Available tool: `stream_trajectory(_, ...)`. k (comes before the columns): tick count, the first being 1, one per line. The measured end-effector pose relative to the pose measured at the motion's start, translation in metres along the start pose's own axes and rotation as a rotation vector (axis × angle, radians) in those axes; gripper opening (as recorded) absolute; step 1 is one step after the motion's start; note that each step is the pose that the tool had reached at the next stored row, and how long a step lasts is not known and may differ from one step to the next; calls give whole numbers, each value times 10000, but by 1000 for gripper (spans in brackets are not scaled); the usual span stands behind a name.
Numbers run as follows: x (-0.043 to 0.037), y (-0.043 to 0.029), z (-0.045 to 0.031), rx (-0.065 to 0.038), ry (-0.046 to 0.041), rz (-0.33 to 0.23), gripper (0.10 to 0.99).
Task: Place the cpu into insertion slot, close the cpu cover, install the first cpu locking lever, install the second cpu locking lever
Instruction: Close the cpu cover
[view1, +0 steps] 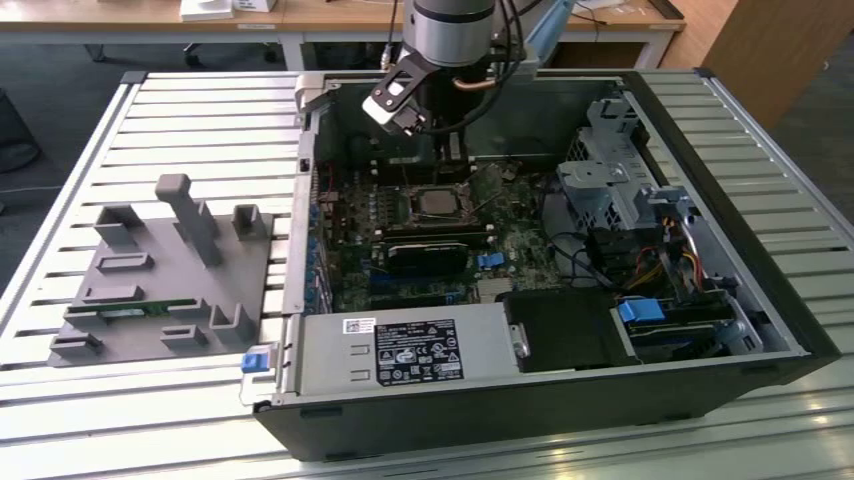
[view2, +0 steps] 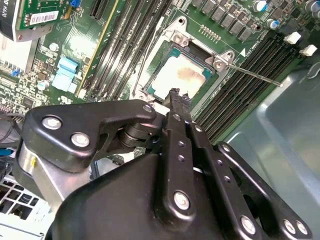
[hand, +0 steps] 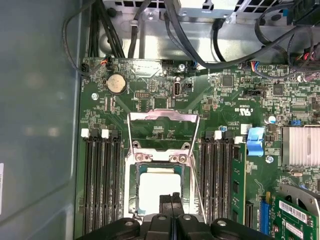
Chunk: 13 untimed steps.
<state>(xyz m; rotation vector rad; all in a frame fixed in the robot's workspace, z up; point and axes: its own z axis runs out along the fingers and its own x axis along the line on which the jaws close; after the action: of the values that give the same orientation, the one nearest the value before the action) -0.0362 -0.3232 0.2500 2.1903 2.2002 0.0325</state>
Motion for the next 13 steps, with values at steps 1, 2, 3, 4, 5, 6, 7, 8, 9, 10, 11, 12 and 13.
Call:
stream_trajectory(1,0,1,-12,0,0,0,106)
stream_trajectory(2,0,1,-29,-1,0,0,106)
stream_trajectory(3,0,2,-45,-1,1,0,106)
stream_trajectory(4,0,3,-62,-1,1,1,106)
stream_trajectory(5,-1,3,-77,-1,1,0,106)
stream_trajectory(6,-1,4,-89,-1,1,0,106)
stream_trajectory(7,-1,4,-98,0,0,0,106)
stream_trajectory(8,-1,6,-103,0,0,-1,106)
stream_trajectory(9,-1,8,-107,-1,1,-1,106)
stream_trajectory(10,-1,11,-110,-1,2,-2,106)
stream_trajectory(11,-1,14,-112,0,2,0,106)
stream_trajectory(12,-1,19,-115,1,2,0,106)
stream_trajectory(13,-1,24,-116,3,3,0,106)
